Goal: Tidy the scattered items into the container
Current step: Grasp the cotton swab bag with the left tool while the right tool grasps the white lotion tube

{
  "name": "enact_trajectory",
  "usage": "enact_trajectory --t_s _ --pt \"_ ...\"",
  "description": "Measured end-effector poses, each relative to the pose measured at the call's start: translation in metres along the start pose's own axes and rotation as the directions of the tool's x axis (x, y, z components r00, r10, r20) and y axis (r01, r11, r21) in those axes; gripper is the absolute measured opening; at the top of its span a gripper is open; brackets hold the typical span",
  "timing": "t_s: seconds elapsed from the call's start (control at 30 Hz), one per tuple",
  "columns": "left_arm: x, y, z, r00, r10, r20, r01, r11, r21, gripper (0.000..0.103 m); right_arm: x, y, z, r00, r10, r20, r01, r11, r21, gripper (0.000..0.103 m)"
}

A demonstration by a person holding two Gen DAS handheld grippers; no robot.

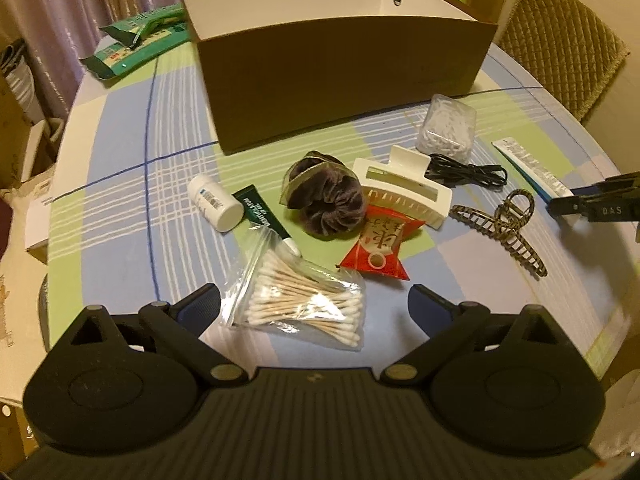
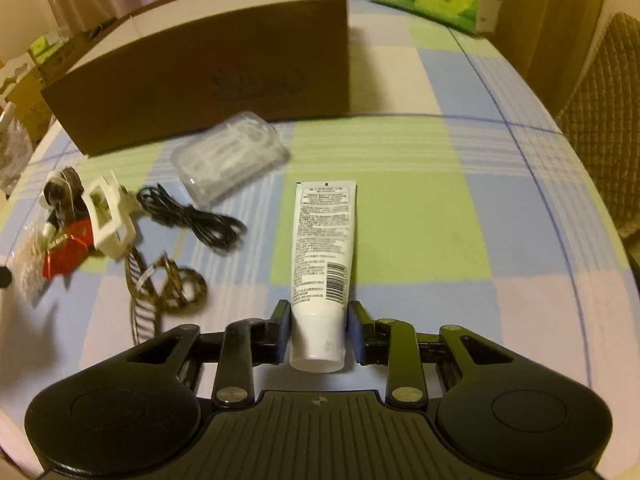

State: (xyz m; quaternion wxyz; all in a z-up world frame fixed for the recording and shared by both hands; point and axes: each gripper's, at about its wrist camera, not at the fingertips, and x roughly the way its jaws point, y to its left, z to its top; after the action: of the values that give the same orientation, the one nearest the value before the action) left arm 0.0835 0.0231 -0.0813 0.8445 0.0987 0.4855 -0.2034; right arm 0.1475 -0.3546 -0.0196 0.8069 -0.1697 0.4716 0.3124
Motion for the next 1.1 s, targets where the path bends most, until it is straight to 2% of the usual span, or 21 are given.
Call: enact_trajectory --t_s 0.07,0.1,0.13,0.37,0.53,0.6,0.7,0.83,0.9,1.1 --pt "0.002 0.001 0.001 1.0 -0.017 0.005 0.017 1.0 0.022 0.099 -0.003 -0.005 -0.003 1.0 -0.011 -0.004 0.011 1.0 0.02 0.041" --pt "0.004 0.001 0.001 1.0 -0.025 0.006 0.024 0.999 0.038 0.099 -0.004 -0.008 -0.004 1.0 -0.018 -0.003 0.018 0.999 0.03 0.054" --pt "0.006 0.001 0.002 0.999 -0.036 0.006 0.036 0.998 0.059 0.099 -0.005 -0.01 -0.005 1.0 -0.024 -0.001 0.024 0.999 0.037 0.06" --pt "0.027 0.012 0.004 0.997 -0.071 -0.031 0.075 0.986 0.15 0.099 -0.005 -0.012 -0.003 0.999 -0.033 -0.003 0.033 0.998 0.054 0.06" --pt "0.037 0.023 0.003 0.989 -0.138 -0.055 0.145 0.975 0.166 0.098 -0.003 -0.012 -0.004 0.999 -0.036 -0.011 0.037 0.997 0.068 0.061" --pt "0.04 0.026 0.002 0.988 -0.144 -0.06 0.152 0.975 0.162 0.09 -0.004 -0.012 -0.004 0.999 -0.037 -0.01 0.038 0.997 0.069 0.061" --pt "0.043 0.032 0.0 0.981 -0.182 -0.06 0.189 0.974 0.129 0.086 -0.004 -0.012 -0.003 0.999 -0.04 -0.008 0.041 0.997 0.072 0.061" --pt "0.04 0.03 -0.003 0.982 -0.185 -0.044 0.189 0.972 0.14 0.081 -0.005 -0.013 -0.002 0.999 -0.043 -0.004 0.044 0.996 0.072 0.061" --pt "0.038 0.027 -0.004 0.981 -0.191 -0.04 0.195 0.97 0.144 0.069 -0.005 -0.012 -0.001 0.999 -0.044 -0.002 0.044 0.997 0.069 0.061" --pt "0.034 0.015 -0.01 0.98 -0.194 -0.044 0.199 0.969 0.144 0.068 -0.006 -0.011 0.0 0.999 -0.04 0.007 0.039 0.998 0.058 0.061"
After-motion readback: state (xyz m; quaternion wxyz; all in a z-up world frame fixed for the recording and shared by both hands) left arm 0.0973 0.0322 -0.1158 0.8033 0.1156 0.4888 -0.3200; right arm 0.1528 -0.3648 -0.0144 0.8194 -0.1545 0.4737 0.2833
